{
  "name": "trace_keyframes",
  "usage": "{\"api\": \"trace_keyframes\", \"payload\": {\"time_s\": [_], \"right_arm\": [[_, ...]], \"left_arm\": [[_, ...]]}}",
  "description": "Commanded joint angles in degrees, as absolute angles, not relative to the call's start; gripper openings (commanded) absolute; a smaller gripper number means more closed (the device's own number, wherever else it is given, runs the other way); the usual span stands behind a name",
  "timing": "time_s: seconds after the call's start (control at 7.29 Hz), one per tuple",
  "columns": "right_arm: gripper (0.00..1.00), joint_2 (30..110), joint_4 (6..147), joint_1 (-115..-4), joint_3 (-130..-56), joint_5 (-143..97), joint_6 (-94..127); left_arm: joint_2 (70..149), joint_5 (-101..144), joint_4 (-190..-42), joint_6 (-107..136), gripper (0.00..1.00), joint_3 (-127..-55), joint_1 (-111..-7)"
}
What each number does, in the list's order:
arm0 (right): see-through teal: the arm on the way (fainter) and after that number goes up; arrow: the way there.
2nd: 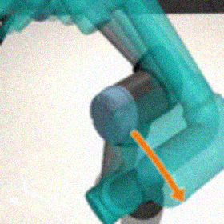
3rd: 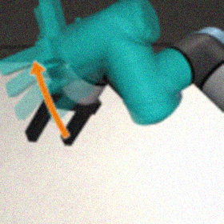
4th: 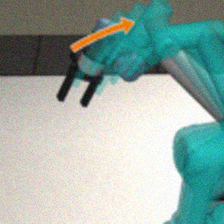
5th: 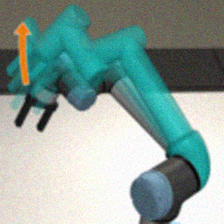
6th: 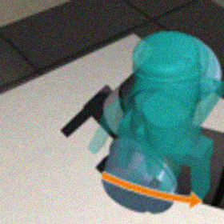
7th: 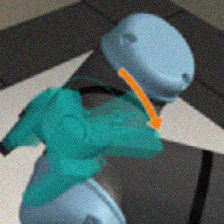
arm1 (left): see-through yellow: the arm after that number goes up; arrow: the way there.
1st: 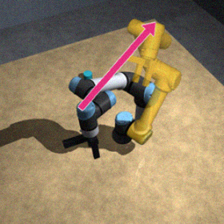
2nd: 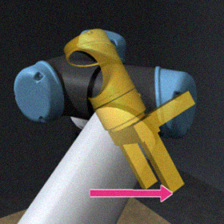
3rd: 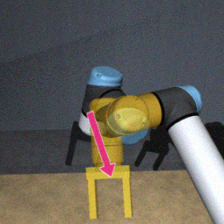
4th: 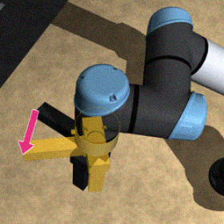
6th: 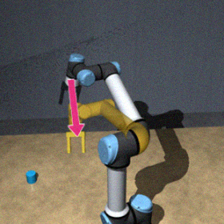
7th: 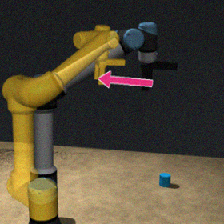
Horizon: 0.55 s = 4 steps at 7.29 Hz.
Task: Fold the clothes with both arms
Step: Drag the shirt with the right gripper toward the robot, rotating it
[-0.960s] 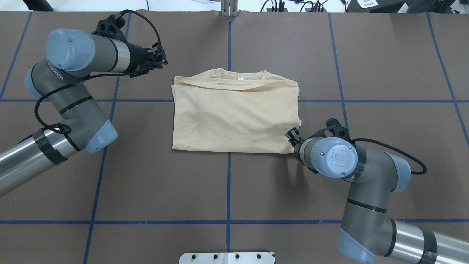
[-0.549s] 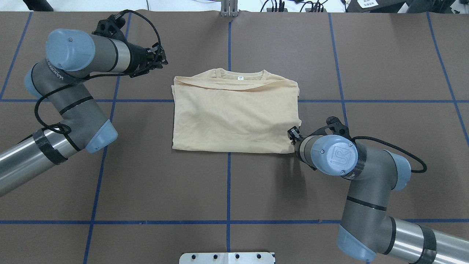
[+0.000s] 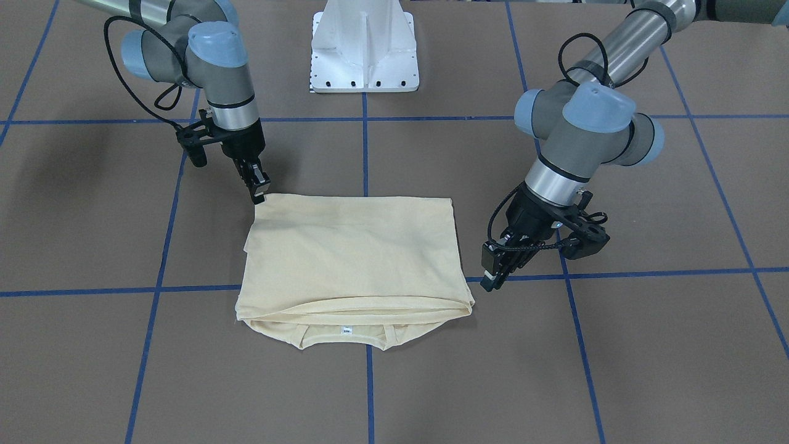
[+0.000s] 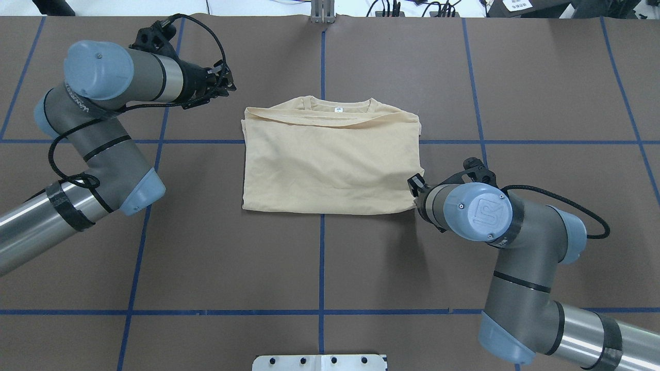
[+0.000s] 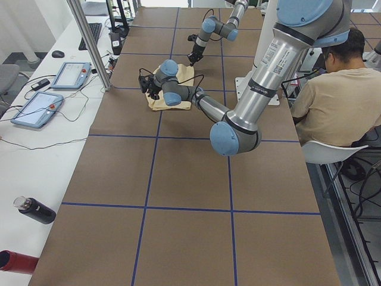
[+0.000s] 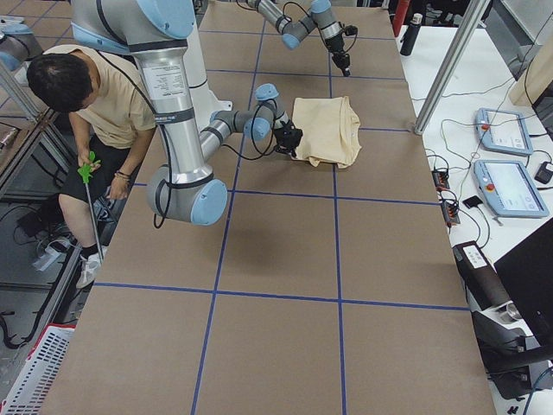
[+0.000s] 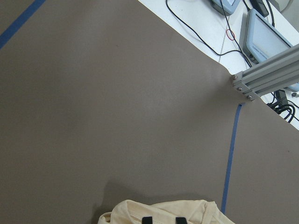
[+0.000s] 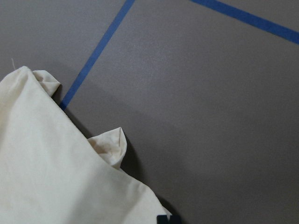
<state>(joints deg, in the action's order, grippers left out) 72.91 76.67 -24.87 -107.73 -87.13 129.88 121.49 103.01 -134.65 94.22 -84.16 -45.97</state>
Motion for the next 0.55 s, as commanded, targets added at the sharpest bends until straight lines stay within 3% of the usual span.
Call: {"api": "trace_keyframes", "payload": {"time_s": [0.0,0.41], "right_arm": [[0.0,80.1,76.6,-24.8,-116.7,-88.8,129.9],[0.0,84.9,77.1,-12.2,-123.5,-93.7,131.0]], "left_arm": [[121.5,103.0,-134.6,94.2,0.29,-84.3,-46.0],[121.4,103.5,-134.6,94.5,0.29,-86.8,-46.1]]}}
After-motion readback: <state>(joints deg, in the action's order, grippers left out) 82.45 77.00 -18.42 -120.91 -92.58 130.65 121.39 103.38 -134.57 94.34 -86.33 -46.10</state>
